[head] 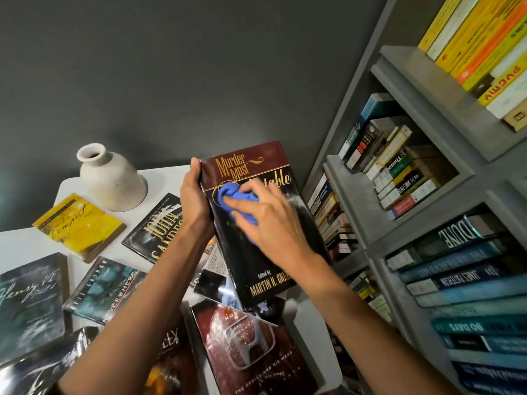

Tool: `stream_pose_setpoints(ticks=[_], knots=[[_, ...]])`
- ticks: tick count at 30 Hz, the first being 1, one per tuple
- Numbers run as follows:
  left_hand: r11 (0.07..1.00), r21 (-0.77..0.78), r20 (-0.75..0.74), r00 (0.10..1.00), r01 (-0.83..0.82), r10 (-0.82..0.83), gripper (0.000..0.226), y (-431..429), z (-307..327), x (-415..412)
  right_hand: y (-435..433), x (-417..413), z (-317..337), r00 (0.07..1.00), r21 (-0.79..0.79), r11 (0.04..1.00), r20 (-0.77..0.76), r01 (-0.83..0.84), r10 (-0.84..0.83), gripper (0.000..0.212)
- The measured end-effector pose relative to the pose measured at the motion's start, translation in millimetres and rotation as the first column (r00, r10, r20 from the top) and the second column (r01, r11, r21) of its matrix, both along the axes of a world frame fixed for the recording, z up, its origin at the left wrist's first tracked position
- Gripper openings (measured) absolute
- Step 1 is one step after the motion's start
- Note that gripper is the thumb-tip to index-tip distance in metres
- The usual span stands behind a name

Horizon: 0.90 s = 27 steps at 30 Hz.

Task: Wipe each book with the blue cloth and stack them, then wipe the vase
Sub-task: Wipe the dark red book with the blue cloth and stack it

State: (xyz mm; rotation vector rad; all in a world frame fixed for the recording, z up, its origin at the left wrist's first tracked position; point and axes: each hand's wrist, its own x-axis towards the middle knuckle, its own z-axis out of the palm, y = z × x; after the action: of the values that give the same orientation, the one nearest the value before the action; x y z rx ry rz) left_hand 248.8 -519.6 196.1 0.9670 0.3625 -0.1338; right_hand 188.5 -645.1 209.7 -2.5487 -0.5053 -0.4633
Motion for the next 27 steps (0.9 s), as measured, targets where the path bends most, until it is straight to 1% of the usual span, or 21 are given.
stream_pose_setpoints(ticks=[2, 3, 7, 10, 16, 18, 20, 22, 24, 27], knots=[[0.999, 0.033, -0.010, 0.999, 0.034, -0.034, 0.049, 1, 0, 0, -3, -7, 0, 0.996, -0.048, 0.995, -0.038, -0.088, 0.086, 0.032], [0.998, 0.038, -0.015, 0.999, 0.046, -0.046, 0.049, 2, 0, 1, -11, -3, 2, 0.996, -0.060, 0.995, -0.044, -0.081, 0.078, 0.032], [0.998, 0.012, -0.055, 0.996, 0.066, -0.065, 0.046, 4, 5, 2, -59, 28, 13, 0.996, -0.042, 0.998, -0.081, 0.046, -0.050, 0.030], [0.998, 0.015, -0.065, 0.996, 0.065, -0.064, 0.044, 6, 7, 1, -74, 21, 10, 0.994, -0.031, 0.998, -0.095, 0.048, -0.051, 0.031], [1.000, 0.000, -0.076, 0.997, 0.013, -0.013, 0.044, 15, -1, -2, -81, -38, -17, 0.989, 0.000, 1.000, -0.143, -0.030, 0.029, 0.032], [1.000, 0.003, -0.093, 0.996, 0.011, -0.011, 0.045, 14, -4, -5, -78, -33, -17, 0.988, 0.013, 1.000, -0.153, -0.005, 0.007, 0.031], [1.000, -0.010, -0.108, 0.994, 0.000, -0.001, 0.046, 10, -5, -7, -72, -20, -11, 0.990, 0.011, 0.998, -0.129, 0.056, -0.054, 0.031], [0.999, -0.035, -0.091, 0.996, -0.018, 0.014, 0.053, 8, -3, -6, -66, -14, -6, 0.991, -0.009, 0.996, -0.100, 0.089, -0.089, 0.031], [0.998, -0.047, -0.068, 0.997, -0.037, 0.034, 0.061, 12, -2, -3, -63, -23, -6, 0.995, -0.023, 0.998, -0.083, 0.055, -0.057, 0.030], [0.998, -0.036, -0.051, 0.997, -0.060, 0.058, 0.056, 24, 0, 1, -68, -50, -12, 0.991, -0.007, 0.999, -0.124, -0.052, 0.050, 0.031]])
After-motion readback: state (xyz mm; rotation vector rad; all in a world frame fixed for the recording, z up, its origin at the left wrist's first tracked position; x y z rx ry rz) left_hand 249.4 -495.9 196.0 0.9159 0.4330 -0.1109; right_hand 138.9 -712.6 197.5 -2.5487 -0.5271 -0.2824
